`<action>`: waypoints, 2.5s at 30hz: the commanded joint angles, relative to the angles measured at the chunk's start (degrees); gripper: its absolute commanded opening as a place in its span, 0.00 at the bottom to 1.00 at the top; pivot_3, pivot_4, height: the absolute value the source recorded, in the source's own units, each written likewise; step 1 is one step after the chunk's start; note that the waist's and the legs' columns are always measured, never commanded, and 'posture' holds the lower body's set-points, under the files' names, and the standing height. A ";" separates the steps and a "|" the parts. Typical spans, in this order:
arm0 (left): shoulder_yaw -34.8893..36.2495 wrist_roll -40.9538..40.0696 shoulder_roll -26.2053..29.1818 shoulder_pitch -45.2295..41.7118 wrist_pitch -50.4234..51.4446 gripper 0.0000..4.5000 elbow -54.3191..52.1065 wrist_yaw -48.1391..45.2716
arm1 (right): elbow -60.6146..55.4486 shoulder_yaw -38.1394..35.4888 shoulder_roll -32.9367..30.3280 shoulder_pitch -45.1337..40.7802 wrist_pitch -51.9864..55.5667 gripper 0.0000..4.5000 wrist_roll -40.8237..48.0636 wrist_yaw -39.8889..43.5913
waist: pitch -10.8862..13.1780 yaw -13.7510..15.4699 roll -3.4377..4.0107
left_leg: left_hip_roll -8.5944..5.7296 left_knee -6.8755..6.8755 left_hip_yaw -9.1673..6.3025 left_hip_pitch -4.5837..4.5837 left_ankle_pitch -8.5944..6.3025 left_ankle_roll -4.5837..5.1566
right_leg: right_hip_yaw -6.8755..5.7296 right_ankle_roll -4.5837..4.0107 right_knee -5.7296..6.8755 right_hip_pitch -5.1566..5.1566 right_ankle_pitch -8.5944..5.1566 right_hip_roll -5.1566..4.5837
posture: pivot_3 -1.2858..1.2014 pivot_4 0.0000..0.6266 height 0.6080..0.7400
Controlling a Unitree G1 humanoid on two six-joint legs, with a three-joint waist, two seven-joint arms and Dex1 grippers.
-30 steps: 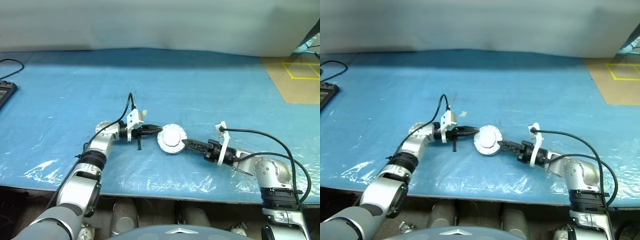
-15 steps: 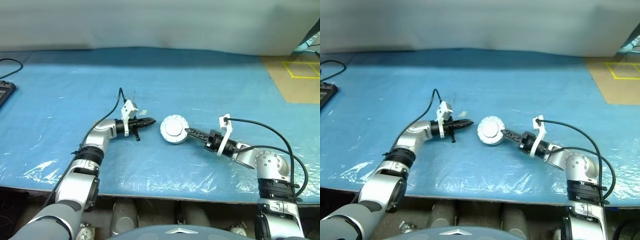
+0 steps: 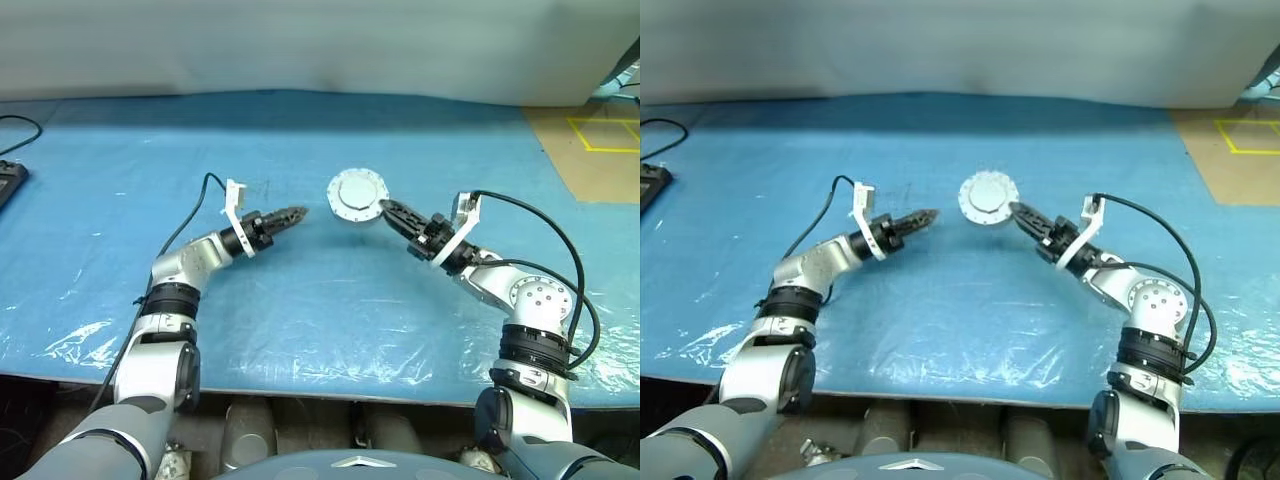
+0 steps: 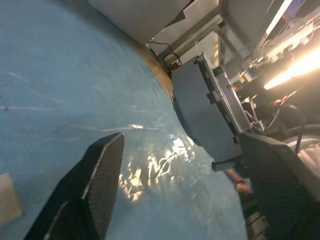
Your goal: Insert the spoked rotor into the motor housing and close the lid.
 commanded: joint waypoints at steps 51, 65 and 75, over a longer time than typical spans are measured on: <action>15.37 -5.76 -3.73 -10.82 -17.45 0.61 16.66 24.58 | -2.44 10.74 1.08 -2.44 -21.07 0.70 -13.77 1.13 | 0.02 0.00 0.01 | -0.05 0.95 -0.88 -0.62 0.00 -0.02 | -0.65 0.09 0.54 0.10 0.05 -0.07 | 0.52 0.24 1.00; 22.50 -0.36 0.90 -20.41 -39.54 0.61 35.80 47.31 | -5.41 12.51 1.44 1.37 -22.50 0.70 -17.24 0.93 | 0.06 0.43 -0.06 | -0.04 1.11 -1.10 -0.94 -0.01 -0.03 | -0.86 0.21 0.48 0.05 0.12 -0.01 | 0.52 0.24 1.00; 21.23 4.64 3.82 -17.16 -48.52 1.00 33.70 47.75 | -2.69 11.39 2.01 -0.14 -22.22 0.70 -17.17 -0.36 | 0.06 0.21 -0.07 | -0.05 1.21 -1.13 -0.86 -0.01 -0.04 | -0.83 0.22 0.64 0.07 0.13 -0.08 | 0.52 0.24 1.00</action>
